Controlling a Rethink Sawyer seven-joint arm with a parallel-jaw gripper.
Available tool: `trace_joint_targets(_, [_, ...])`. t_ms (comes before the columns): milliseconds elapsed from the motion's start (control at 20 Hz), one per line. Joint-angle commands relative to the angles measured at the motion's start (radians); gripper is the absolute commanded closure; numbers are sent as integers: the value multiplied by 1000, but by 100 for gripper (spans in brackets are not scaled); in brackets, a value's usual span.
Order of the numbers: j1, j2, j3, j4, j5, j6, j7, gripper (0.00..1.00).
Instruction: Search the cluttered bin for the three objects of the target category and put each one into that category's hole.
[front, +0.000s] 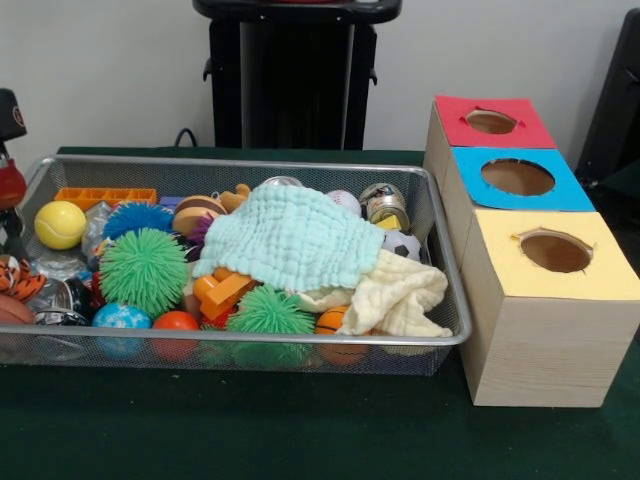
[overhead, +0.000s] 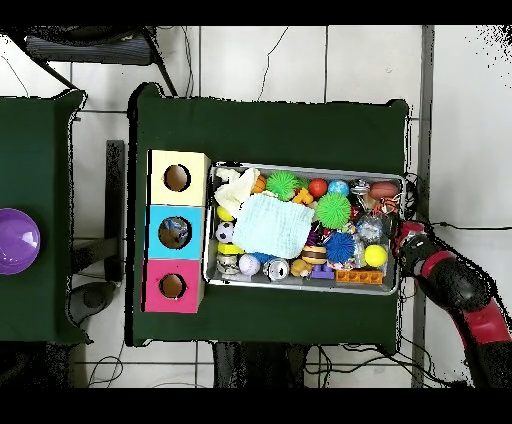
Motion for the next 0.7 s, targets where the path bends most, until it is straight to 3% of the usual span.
trace_joint_targets(50, [95,5,-10,97,6,180,-172,0])
trace_joint_targets(600, [67,-1,67,184,129,174,-95,0])
trace_joint_targets(700, [72,-9,61,185,122,160,-97,0])
